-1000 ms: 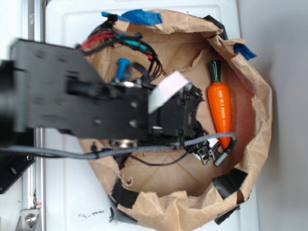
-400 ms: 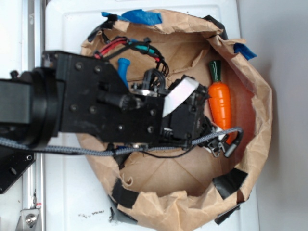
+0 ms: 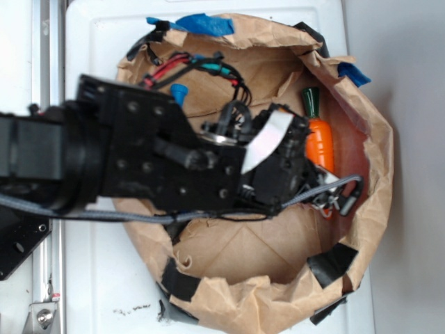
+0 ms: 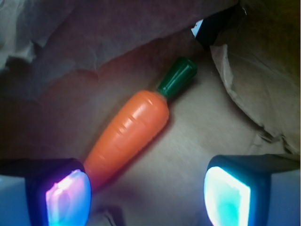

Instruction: Grab the carrot.

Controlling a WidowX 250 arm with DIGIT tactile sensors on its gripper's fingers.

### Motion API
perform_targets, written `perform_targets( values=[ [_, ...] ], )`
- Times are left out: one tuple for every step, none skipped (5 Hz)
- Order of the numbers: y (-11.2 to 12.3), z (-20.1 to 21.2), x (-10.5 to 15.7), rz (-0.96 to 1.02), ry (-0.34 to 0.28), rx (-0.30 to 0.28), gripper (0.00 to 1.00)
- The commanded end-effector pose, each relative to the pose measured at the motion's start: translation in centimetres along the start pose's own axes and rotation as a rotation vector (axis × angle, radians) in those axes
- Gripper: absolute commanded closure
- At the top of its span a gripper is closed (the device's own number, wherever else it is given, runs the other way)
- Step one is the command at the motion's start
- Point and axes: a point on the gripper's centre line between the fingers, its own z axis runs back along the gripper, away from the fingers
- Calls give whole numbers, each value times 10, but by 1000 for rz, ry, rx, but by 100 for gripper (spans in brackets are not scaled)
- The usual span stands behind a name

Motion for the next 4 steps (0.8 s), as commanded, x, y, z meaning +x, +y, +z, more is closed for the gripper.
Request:
perform_targets(
  values=[
    [-20,-2,16,51,-44,-48,0],
    [-24,-10,18,64,-24,-30,0],
    [-26,-14,19,65,-27,-22,0],
    [-29,-15,20,66,-31,-22,0]
  ],
)
